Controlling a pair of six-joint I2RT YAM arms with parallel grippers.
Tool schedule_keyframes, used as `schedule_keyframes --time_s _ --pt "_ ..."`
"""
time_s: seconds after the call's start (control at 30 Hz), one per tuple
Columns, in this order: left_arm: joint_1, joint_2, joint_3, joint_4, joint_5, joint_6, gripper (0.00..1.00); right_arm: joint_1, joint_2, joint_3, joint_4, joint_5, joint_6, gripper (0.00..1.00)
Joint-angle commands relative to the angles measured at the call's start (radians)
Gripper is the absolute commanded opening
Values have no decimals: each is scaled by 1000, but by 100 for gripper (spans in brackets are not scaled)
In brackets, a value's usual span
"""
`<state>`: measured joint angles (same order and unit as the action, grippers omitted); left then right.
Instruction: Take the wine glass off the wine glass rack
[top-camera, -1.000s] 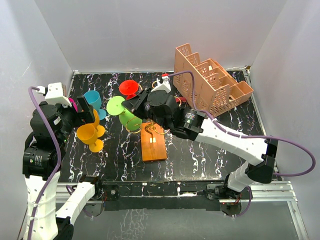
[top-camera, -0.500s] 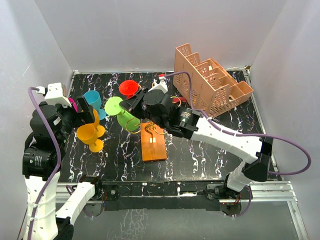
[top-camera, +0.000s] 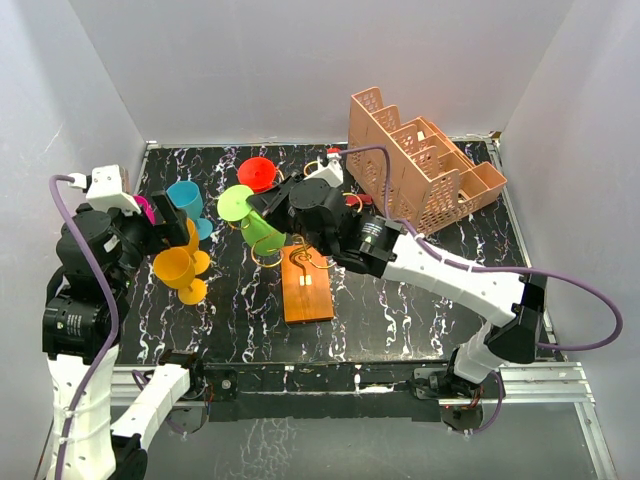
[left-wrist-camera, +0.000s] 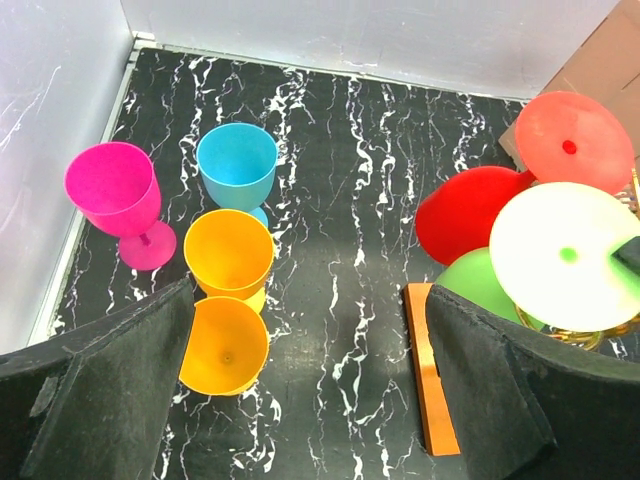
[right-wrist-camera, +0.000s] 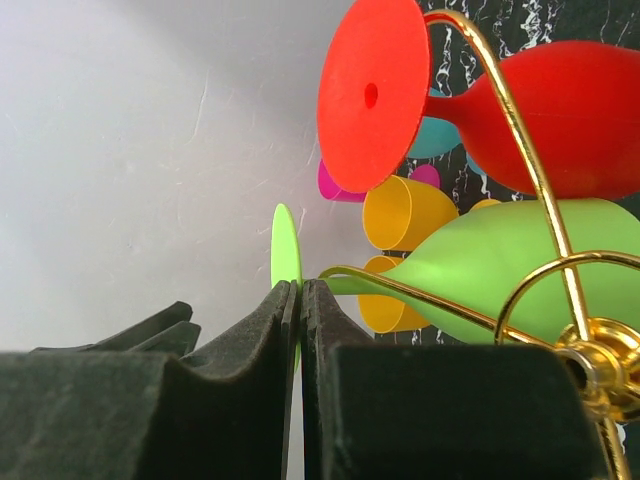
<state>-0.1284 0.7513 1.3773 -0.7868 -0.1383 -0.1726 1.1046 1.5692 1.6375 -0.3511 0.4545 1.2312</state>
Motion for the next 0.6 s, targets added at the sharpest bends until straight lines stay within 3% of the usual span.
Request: schedule_keyframes --time_s 0.0,0.57 --pt "-5 3 52 14 30 -28 97 -3 -83 -28 77 20 31 8" --pt "-5 30 77 66 160 -184 97 -4 -268 -183 101 -69 40 8"
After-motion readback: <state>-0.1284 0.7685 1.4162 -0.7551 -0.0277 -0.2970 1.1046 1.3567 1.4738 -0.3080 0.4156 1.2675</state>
